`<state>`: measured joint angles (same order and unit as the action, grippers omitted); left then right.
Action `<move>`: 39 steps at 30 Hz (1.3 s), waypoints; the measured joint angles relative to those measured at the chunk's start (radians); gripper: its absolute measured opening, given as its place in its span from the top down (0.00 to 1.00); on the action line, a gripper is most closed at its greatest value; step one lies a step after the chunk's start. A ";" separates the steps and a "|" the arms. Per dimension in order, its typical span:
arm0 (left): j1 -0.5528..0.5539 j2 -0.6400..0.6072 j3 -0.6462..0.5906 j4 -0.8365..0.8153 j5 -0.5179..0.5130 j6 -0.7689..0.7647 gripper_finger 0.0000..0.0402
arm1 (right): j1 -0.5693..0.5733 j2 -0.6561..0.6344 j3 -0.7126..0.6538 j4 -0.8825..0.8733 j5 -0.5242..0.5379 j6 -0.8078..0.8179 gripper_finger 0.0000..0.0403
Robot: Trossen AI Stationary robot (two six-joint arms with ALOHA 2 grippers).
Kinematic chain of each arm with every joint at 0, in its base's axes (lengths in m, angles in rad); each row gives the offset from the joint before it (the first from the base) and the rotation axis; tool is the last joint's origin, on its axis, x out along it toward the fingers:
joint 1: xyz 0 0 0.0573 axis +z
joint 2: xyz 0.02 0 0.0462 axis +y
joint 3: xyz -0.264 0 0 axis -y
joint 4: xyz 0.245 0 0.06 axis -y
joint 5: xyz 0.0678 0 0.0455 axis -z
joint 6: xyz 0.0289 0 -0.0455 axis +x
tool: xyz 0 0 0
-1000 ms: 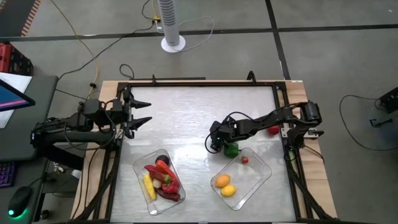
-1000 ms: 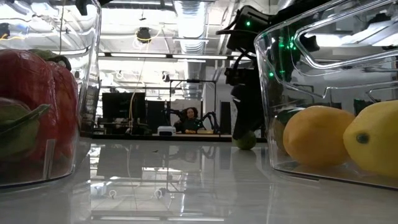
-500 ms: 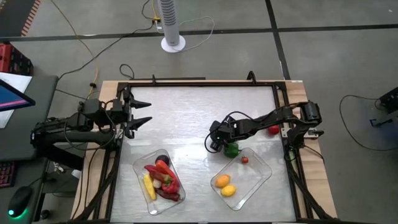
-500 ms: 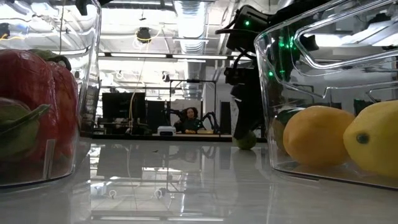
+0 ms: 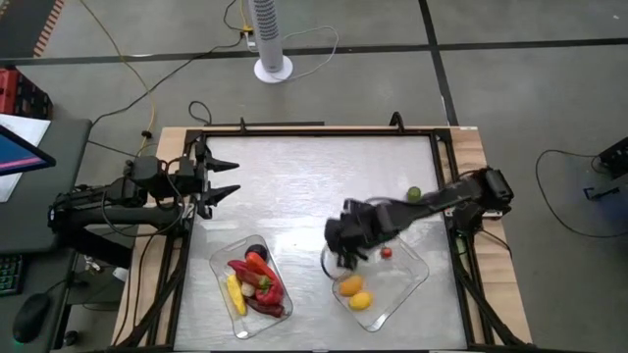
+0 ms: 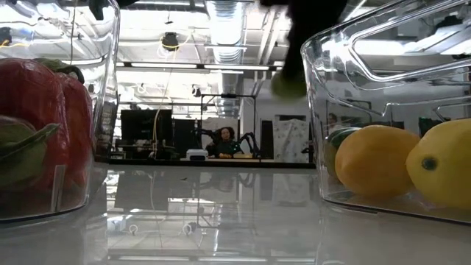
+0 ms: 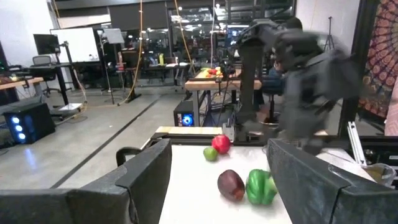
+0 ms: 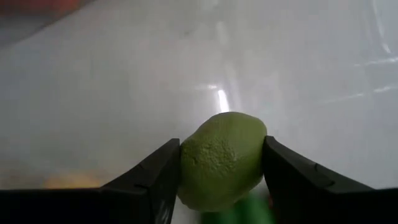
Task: Sort produce into baskets
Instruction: Put the lime into the right transparent bin, then put the lemon into the right transparent bin
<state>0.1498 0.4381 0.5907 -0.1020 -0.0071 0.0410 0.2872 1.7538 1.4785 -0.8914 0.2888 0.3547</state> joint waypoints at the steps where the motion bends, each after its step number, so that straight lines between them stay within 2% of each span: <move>1: 0.000 0.000 0.000 0.000 0.000 0.000 0.37 | 0.032 0.000 0.024 -0.044 -0.001 0.019 0.42; 10: 0.000 0.000 0.000 0.005 0.000 -0.016 0.37 | 0.233 -0.001 0.073 -0.326 -0.005 0.396 0.41; 16: 0.000 0.000 0.000 0.006 0.006 -0.068 0.37 | 0.294 -0.001 0.048 -0.417 0.053 0.590 0.40; 21: 0.000 0.000 0.000 0.019 0.052 -0.089 0.37 | 0.276 0.000 -0.007 -0.406 0.058 0.640 0.36; 27: 0.000 0.000 0.000 0.019 0.060 -0.082 0.37 | 0.261 0.000 -0.037 -0.400 0.048 0.666 0.28; 30: 0.000 0.000 0.000 0.019 0.060 -0.082 0.37 | 0.253 0.000 -0.037 -0.399 0.002 0.669 0.23; 35: 0.000 0.000 0.000 0.046 0.085 -0.089 0.37 | 0.215 0.000 -0.034 -0.412 -0.137 0.653 0.14; 39: 0.000 0.000 0.000 0.051 0.091 -0.088 0.37 | 0.172 0.000 0.004 -0.440 -0.142 0.617 0.10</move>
<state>0.1497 0.4383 0.5911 -0.0512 0.0841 -0.0465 0.4590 1.7535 1.4827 -1.3318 0.1465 0.9715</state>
